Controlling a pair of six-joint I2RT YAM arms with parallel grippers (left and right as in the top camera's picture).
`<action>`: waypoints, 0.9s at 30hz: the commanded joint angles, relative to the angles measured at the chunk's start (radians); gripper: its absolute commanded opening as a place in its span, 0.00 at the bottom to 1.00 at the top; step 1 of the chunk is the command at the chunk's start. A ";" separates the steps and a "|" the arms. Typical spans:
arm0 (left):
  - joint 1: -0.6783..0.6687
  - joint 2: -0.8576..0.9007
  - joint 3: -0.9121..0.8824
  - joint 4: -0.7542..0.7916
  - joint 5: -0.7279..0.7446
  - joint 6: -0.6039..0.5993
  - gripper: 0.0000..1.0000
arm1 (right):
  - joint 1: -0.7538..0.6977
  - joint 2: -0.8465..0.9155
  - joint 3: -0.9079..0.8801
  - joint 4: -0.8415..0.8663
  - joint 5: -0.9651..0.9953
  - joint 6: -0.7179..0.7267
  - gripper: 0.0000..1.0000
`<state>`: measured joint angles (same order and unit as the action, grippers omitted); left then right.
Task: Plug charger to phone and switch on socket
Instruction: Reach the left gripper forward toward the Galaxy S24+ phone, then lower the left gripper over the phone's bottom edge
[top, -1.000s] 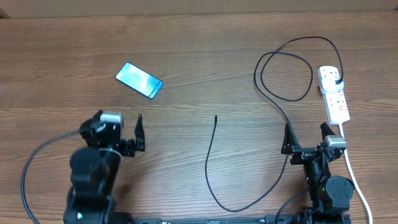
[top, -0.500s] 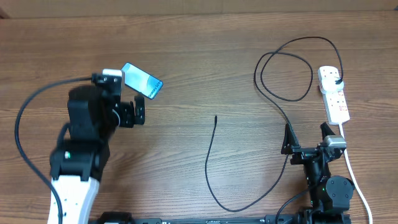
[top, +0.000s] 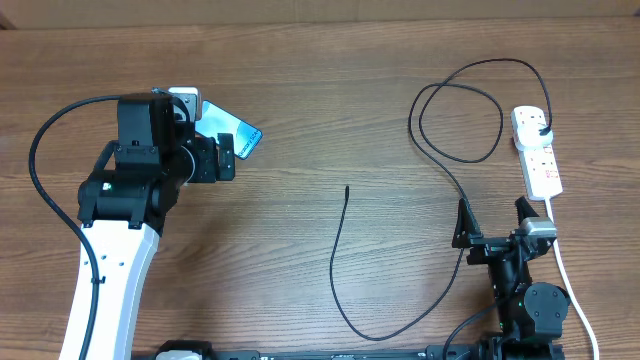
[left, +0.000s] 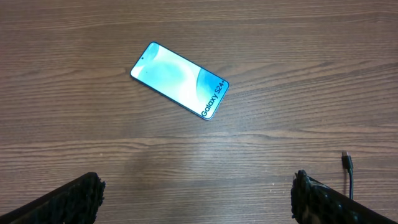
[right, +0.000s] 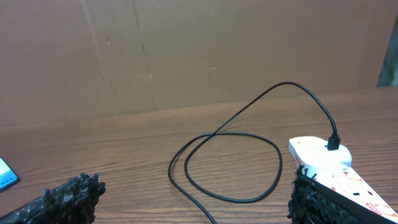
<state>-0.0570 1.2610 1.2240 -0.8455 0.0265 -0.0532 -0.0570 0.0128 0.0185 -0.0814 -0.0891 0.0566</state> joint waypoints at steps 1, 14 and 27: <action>0.002 0.002 0.028 -0.004 0.021 -0.014 1.00 | 0.007 -0.010 -0.011 0.004 0.002 0.007 1.00; 0.002 0.075 0.045 -0.013 0.097 -0.217 1.00 | 0.007 -0.010 -0.011 0.004 0.002 0.007 1.00; -0.038 0.531 0.534 -0.430 -0.045 -0.251 1.00 | 0.007 -0.010 -0.011 0.004 0.002 0.006 1.00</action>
<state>-0.0734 1.7283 1.6756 -1.2530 0.0509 -0.2642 -0.0563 0.0128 0.0185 -0.0818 -0.0891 0.0563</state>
